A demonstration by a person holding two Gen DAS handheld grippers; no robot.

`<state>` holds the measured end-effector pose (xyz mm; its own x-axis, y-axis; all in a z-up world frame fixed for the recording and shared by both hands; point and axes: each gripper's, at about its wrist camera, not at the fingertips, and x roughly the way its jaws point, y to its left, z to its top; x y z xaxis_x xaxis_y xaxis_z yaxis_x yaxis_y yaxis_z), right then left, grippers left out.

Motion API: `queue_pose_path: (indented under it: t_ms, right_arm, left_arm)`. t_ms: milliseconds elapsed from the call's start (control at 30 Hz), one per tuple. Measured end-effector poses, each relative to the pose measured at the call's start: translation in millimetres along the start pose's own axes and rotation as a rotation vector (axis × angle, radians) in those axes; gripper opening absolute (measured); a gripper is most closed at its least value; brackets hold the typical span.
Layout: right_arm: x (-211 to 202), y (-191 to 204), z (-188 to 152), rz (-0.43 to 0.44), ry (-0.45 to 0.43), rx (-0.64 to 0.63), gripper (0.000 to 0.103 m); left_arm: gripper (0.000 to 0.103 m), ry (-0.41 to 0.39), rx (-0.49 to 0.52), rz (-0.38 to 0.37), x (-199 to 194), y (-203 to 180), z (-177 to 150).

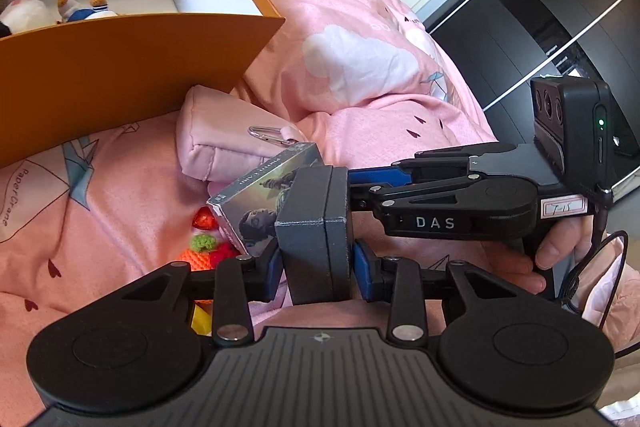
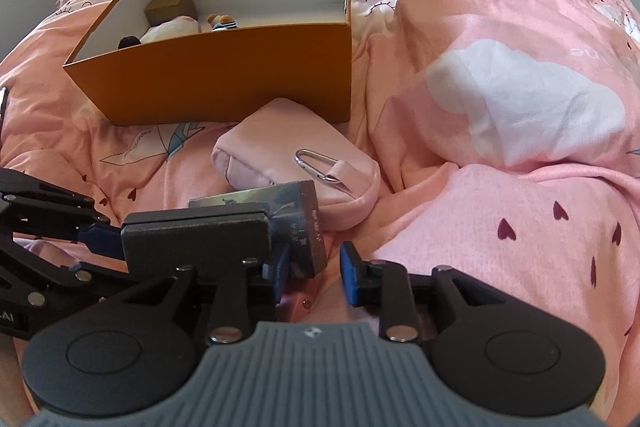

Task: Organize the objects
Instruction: 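Grasp the grey boxed item beside the pink pouch with the left gripper, then carry the grey box over the orange box with the left gripper while the right grasps a brown stick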

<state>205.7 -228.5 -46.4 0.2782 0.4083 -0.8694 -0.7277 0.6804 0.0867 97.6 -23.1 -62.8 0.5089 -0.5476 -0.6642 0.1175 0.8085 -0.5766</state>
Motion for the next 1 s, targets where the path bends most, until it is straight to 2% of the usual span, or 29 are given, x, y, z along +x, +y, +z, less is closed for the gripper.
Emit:
queue_pose_path:
  t_ms: [100, 200, 367, 600, 733, 833, 1000]
  right_arm:
    - [-2, -4, 7, 0.051, -0.002, 0.017, 0.040]
    - [1, -6, 14, 0.099, 0.003, 0.029, 0.052]
    - [18, -8, 19, 0.130, 0.052, 0.051, 0.053]
    - [37, -11, 19, 0.219, 0.081, 0.089, 0.057]
    - [41, -11, 19, 0.248, 0.093, 0.105, 0.052]
    - [30, -11, 19, 0.255, 0.080, 0.104, 0.042]
    - [9, -4, 22, 0.251, 0.073, 0.047, 0.033]
  left_arm:
    - [0.038, -0.018, -0.017, 0.000, -14, 4, 4]
    - [0.038, -0.036, -0.027, 0.046, -26, 7, 9]
    - [0.038, -0.061, -0.049, 0.101, -37, 13, 15]
    - [0.038, -0.062, -0.098, 0.115, -36, 27, 16]
    - [0.038, -0.057, -0.115, 0.128, -35, 31, 15]
    - [0.038, -0.052, -0.127, 0.137, -35, 33, 16]
    - [0.037, -0.055, -0.129, 0.138, -38, 33, 15]
